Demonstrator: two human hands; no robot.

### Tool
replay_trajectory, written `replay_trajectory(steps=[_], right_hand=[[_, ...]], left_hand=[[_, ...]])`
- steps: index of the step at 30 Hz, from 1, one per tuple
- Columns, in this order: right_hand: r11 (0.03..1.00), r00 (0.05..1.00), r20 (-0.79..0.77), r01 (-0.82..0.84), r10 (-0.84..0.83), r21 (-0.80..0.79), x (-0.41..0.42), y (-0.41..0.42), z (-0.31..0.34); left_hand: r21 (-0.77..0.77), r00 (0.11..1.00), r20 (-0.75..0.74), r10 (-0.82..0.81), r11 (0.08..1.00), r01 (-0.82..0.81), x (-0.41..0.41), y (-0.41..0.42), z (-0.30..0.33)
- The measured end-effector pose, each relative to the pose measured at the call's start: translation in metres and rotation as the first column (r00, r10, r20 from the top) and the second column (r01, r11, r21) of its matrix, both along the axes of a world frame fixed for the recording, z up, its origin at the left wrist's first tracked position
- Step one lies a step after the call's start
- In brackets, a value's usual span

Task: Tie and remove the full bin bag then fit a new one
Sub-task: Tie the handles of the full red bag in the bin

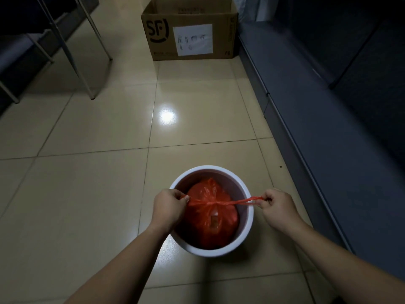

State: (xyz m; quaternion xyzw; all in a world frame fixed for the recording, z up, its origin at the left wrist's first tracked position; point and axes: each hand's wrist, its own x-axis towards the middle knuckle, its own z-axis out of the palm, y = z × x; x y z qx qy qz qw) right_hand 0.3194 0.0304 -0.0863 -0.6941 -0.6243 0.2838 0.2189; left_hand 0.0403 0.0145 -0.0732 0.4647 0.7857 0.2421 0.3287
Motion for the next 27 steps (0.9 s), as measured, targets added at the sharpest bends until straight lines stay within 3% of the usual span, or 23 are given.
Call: replay_trajectory(steps=[7,14,18,21,23,25,27], right_hand=[[0.987,0.994,-0.025,0.099,-0.102,-0.124,0.007,-0.010,-0.007],[0.991,0.993,-0.046,0.102,-0.106,-0.084,0.005,-0.010,0.001],[0.997,0.995,-0.092,-0.031,0.038,0.073,-0.016,-0.001,0.024],[0.977,0.953,-0.216,-0.200,0.210,0.070,-0.053,0.006,0.046],[0.948,0.923,-0.214,-0.308,0.319,0.087,-0.077,0.011,0.052],[0.939,0.910,-0.237,-0.341,0.340,0.036,-0.091,0.014,0.053],[0.951,0.888,-0.375,-0.304,0.264,-0.049,-0.091,0.016,0.050]], left_hand=[[-0.044,0.999,-0.045,0.000,0.999,-0.002,-0.002,0.000,-0.008],[0.002,0.995,-0.072,-0.062,0.998,0.063,0.001,-0.003,0.000],[0.084,0.987,-0.033,-0.158,0.984,0.160,0.008,0.003,0.015],[0.154,0.952,-0.018,-0.305,0.940,0.304,0.023,0.005,0.025],[0.182,0.912,-0.023,-0.410,0.895,0.407,0.033,0.006,0.029],[0.194,0.893,-0.026,-0.450,0.874,0.446,0.037,0.007,0.029],[0.174,0.902,-0.025,-0.431,0.886,0.429,0.036,0.008,0.029]])
